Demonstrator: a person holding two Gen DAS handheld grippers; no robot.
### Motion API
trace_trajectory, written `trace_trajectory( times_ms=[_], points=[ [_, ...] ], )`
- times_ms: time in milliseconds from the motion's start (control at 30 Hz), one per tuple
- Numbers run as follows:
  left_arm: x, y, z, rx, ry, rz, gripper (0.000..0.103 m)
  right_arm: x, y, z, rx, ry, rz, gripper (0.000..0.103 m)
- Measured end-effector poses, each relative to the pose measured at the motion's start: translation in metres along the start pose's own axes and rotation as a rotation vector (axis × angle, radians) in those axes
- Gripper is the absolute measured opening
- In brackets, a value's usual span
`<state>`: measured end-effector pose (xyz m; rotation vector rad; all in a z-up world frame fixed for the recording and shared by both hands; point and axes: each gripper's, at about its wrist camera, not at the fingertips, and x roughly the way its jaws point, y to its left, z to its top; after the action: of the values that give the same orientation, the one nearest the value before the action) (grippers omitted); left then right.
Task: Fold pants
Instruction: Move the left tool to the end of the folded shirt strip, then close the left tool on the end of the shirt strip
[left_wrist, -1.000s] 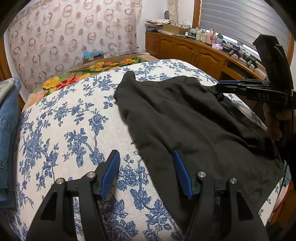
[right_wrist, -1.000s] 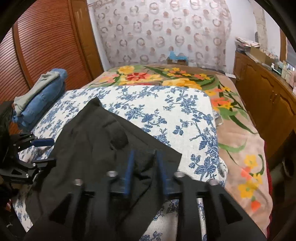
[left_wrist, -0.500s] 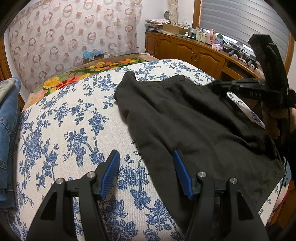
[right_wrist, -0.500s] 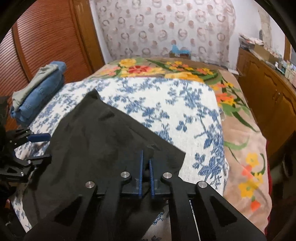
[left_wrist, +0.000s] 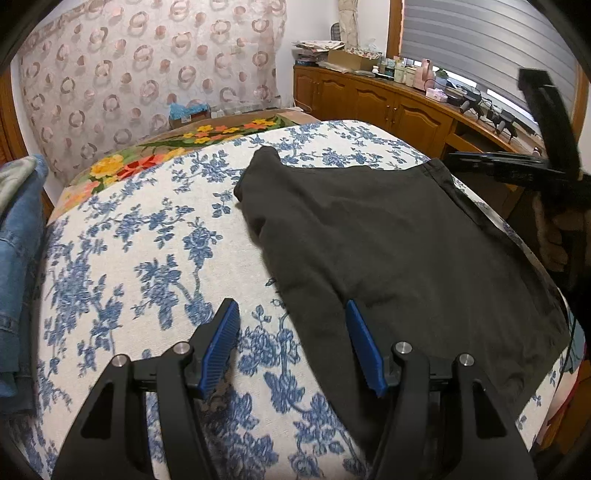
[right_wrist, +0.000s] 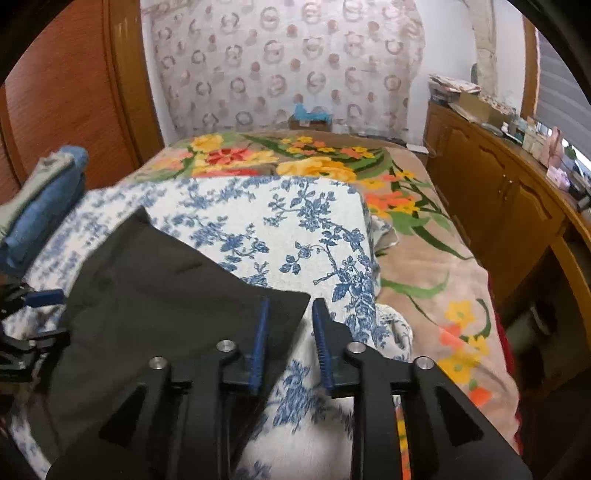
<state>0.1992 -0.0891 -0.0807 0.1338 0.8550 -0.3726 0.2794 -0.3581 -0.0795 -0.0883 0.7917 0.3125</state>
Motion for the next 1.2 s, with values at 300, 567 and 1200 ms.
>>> trace_trajectory(
  times_ms=[300,567,1200],
  points=[
    [-0.044,-0.009,-0.026,0.006,-0.055,-0.039,0.060,-0.060,0.028,-0.041,-0.008,-0.016,0.042,0.032],
    [-0.079,-0.019,-0.063,0.006,-0.081,-0.073,0.059,-0.089,0.065,-0.081,-0.016,-0.001,0.066,0.038],
    [-0.073,-0.067,-0.098,0.089,-0.017,-0.149,0.042,-0.114,0.088,-0.127,0.041,0.014,0.070,0.038]
  ],
)
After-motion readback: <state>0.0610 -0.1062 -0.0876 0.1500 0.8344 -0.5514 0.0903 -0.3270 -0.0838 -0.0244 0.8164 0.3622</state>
